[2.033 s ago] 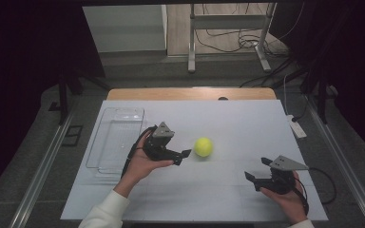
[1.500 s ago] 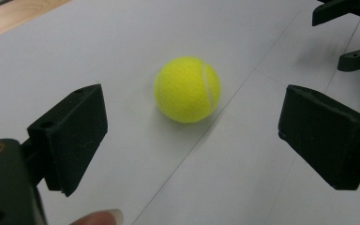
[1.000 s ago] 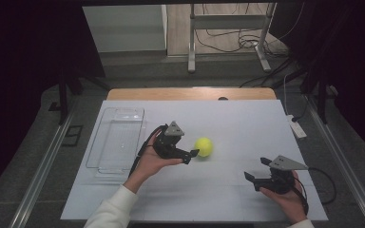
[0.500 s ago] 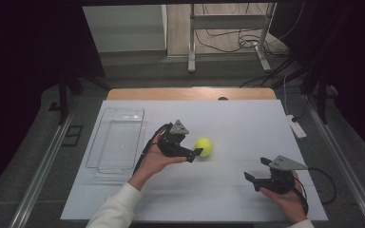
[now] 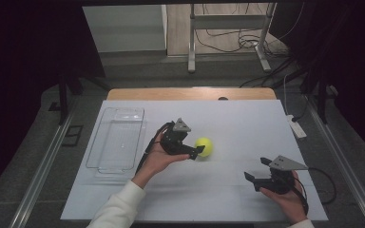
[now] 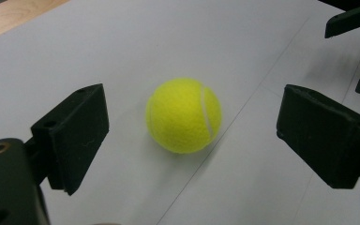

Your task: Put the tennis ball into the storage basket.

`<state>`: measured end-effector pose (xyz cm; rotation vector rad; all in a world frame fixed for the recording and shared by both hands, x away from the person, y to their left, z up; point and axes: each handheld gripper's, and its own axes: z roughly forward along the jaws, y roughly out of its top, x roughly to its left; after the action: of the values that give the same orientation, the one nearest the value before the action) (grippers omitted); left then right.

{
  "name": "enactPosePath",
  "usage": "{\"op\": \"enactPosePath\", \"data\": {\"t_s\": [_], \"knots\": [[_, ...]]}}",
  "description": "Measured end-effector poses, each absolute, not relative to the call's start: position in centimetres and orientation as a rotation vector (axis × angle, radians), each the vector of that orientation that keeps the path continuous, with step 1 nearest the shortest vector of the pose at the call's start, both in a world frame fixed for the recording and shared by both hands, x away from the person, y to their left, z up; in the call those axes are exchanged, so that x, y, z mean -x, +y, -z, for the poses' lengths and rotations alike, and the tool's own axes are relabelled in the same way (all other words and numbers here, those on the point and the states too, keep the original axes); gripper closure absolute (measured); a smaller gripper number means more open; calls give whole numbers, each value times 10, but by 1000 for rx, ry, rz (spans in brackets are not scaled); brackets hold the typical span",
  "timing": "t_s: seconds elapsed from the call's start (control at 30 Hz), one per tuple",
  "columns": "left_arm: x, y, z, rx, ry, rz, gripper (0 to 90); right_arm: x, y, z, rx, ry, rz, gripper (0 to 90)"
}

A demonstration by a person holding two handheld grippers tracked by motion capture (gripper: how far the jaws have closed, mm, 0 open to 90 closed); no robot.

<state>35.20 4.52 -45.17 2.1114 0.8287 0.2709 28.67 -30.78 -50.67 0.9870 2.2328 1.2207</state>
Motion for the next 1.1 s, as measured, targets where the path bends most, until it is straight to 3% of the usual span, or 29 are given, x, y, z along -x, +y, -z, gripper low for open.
{"op": "enactPosePath", "data": {"t_s": [1.1], "knots": [[-375, 22, 461, -2188, 871, -233, 61, -287, -308, 506, -988, 2232, -1226, 134]]}}
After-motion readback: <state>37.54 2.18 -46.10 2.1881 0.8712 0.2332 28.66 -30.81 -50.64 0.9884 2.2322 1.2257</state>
